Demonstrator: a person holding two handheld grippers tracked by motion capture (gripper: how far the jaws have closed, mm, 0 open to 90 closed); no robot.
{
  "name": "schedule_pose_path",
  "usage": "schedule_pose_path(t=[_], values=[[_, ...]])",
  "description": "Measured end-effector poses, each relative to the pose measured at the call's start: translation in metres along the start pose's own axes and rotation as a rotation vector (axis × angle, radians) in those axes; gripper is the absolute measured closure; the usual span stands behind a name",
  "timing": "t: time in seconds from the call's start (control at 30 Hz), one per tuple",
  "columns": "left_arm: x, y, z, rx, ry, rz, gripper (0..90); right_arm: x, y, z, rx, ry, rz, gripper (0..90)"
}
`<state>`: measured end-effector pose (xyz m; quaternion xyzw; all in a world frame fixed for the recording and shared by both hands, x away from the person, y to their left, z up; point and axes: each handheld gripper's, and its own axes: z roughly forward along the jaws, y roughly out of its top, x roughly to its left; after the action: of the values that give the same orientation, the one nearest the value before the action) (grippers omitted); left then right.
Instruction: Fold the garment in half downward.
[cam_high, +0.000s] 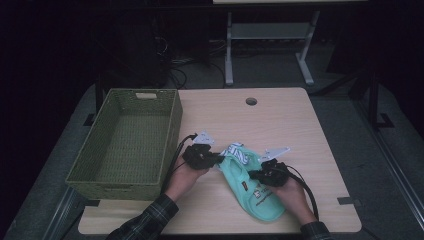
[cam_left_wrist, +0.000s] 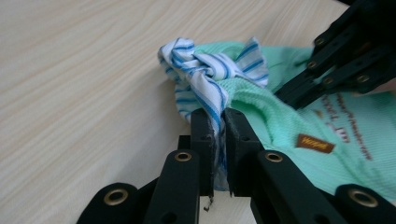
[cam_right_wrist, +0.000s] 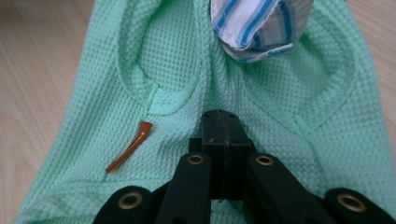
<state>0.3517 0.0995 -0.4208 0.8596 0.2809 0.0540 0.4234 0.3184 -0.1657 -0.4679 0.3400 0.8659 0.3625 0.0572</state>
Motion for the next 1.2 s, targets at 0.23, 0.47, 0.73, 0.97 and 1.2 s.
schedule_pose_path(t=[0.23,0.47,0.73,0.97,1.2], values=[[-0.002,0.015,-0.006,-0.052,-0.029,0.037,83.0,-0.005,0.009,0.006,0.005,-0.016,0.000,89.9],[-0.007,0.030,-0.004,-0.082,-0.052,0.074,83.0,-0.008,0.017,0.012,0.008,-0.028,-0.005,89.9],[-0.004,0.039,-0.006,-0.103,0.003,0.085,83.1,-0.011,0.014,-0.016,-0.044,-0.054,0.014,89.8],[0.008,0.038,-0.016,-0.119,0.082,0.054,83.1,-0.010,-0.009,-0.037,-0.036,-0.064,0.035,89.7],[0.006,0.038,-0.018,-0.136,0.062,0.073,83.0,-0.007,-0.024,-0.031,0.025,-0.058,0.034,89.8]])
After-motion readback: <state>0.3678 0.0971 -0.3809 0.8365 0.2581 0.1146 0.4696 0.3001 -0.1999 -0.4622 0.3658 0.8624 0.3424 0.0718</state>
